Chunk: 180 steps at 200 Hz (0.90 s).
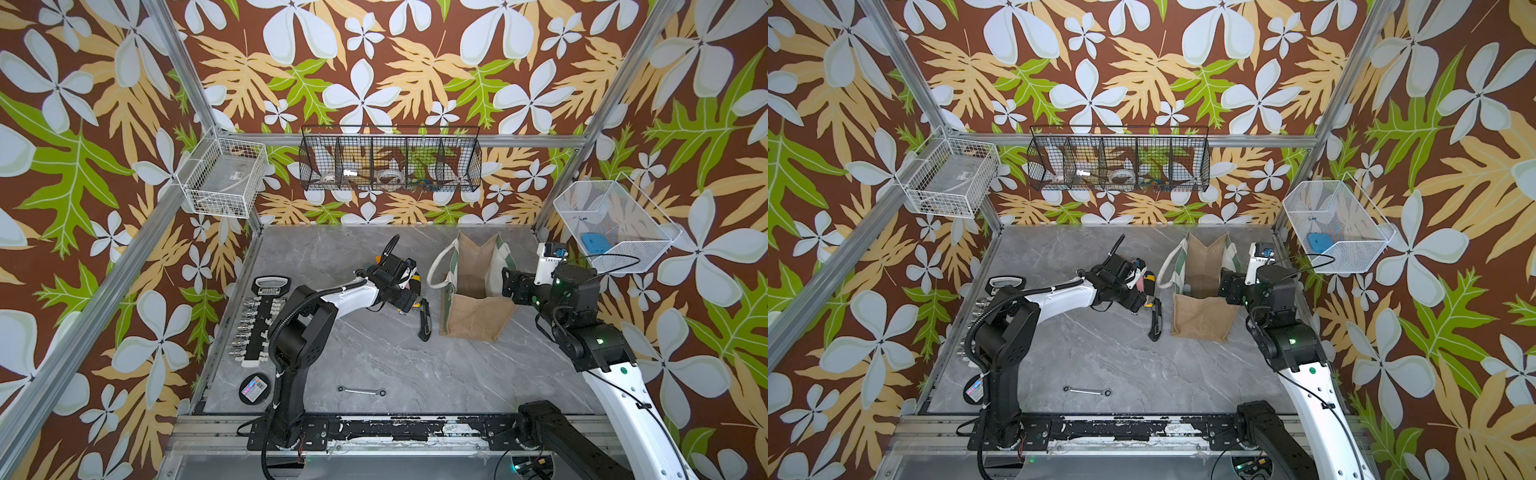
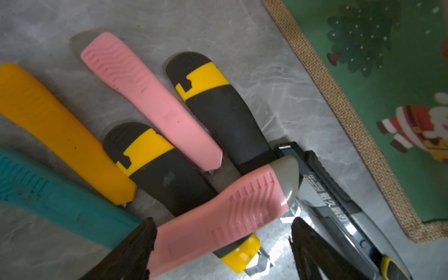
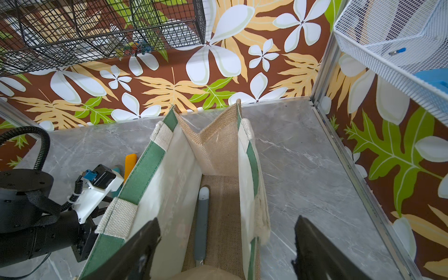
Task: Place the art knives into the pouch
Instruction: Pick up the utility knife at the center of the board.
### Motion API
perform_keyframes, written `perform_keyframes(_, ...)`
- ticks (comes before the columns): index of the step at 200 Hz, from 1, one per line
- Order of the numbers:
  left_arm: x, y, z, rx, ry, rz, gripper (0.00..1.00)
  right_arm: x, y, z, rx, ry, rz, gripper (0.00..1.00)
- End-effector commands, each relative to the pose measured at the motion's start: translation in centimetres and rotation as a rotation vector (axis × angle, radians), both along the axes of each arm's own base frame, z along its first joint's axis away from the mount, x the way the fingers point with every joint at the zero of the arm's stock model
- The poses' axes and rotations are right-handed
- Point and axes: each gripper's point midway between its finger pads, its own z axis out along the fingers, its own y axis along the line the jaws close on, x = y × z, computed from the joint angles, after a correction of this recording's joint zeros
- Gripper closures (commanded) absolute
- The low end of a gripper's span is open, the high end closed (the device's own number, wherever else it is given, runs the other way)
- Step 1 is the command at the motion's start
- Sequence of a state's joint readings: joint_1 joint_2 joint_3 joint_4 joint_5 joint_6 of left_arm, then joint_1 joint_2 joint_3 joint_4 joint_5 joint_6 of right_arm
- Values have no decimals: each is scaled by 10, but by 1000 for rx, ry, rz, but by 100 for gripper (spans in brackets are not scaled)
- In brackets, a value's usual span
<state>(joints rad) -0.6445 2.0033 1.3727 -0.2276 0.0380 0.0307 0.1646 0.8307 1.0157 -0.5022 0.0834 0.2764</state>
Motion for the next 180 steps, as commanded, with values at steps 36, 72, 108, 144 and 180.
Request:
perform_keyframes(36, 6, -6, -11, 24, 19, -22, 13, -5, -6, 0, -28, 3, -25, 13)
perform_keyframes(72, 3, -7, -13, 20, 33, -35, 16, -6, -9, -1, -36, 7, -34, 13)
perform_keyframes(108, -11, 3, -21, 34, 62, -21, 16, -6, -9, -2, -40, 10, -33, 13)
perform_keyframes(144, -27, 10, -27, 13, 79, -1, 18, -6, -8, -5, -33, 13, -33, 12)
perform_keyframes(180, -30, 13, -35, 29, 93, 12, 24, -6, -7, -8, -25, 16, -30, 13)
